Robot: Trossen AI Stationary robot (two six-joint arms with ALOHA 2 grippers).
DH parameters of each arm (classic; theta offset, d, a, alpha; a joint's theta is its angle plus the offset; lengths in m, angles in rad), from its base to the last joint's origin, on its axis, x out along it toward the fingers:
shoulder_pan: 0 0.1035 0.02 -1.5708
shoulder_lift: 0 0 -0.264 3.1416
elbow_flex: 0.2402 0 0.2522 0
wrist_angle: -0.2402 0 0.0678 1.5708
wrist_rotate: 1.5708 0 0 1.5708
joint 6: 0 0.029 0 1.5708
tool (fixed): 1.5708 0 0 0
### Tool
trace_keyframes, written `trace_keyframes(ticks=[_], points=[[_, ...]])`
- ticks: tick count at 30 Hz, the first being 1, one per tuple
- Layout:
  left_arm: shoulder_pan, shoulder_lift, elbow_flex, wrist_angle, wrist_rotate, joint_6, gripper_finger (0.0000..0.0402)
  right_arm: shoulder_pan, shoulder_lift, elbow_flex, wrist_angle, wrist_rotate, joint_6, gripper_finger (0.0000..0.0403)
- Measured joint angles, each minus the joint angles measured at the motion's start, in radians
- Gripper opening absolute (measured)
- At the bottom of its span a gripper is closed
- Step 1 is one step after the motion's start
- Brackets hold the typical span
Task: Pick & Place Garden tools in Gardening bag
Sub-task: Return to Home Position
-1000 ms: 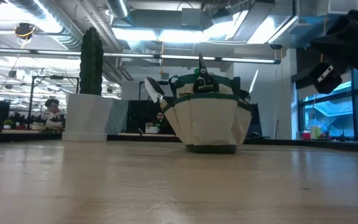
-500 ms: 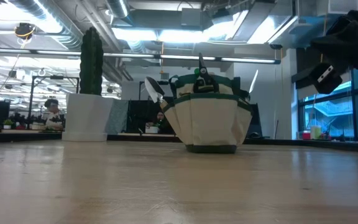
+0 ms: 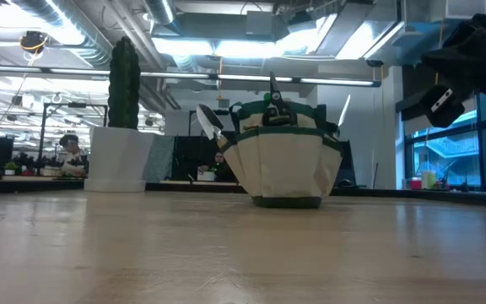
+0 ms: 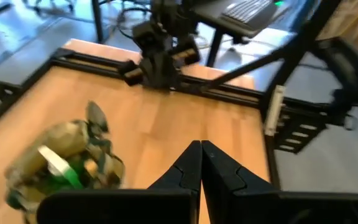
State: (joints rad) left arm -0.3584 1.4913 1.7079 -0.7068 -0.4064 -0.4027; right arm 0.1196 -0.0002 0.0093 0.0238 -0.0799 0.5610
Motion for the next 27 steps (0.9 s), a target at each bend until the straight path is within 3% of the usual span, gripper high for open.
trace_keyframes(ticks=[6, 10, 15, 21, 27], points=[[-0.038, -0.318, -0.460, 0.348, 0.033, -0.029, 0.0002, 0.000, 0.000, 0.000, 0.000, -0.002, 0.000, 0.0001], [-0.002, -0.533, -0.756, 0.630, 0.147, -0.002, 0.0001, 0.000, 0.000, 0.000, 0.000, -0.002, 0.000, 0.0001], [0.110, -0.757, -1.064, 0.793, 0.309, -0.023, 0.0001, 0.000, 0.000, 0.000, 0.000, -0.002, 0.000, 0.0001], [0.223, -0.951, -1.295, 0.807, 0.487, 0.227, 0.0001, 0.000, 0.000, 0.000, 0.000, -0.002, 0.000, 0.0001], [0.283, -1.086, -1.425, 0.845, 0.402, 0.210, 0.0001, 0.000, 0.000, 0.000, 0.000, -0.001, 0.000, 0.0001]])
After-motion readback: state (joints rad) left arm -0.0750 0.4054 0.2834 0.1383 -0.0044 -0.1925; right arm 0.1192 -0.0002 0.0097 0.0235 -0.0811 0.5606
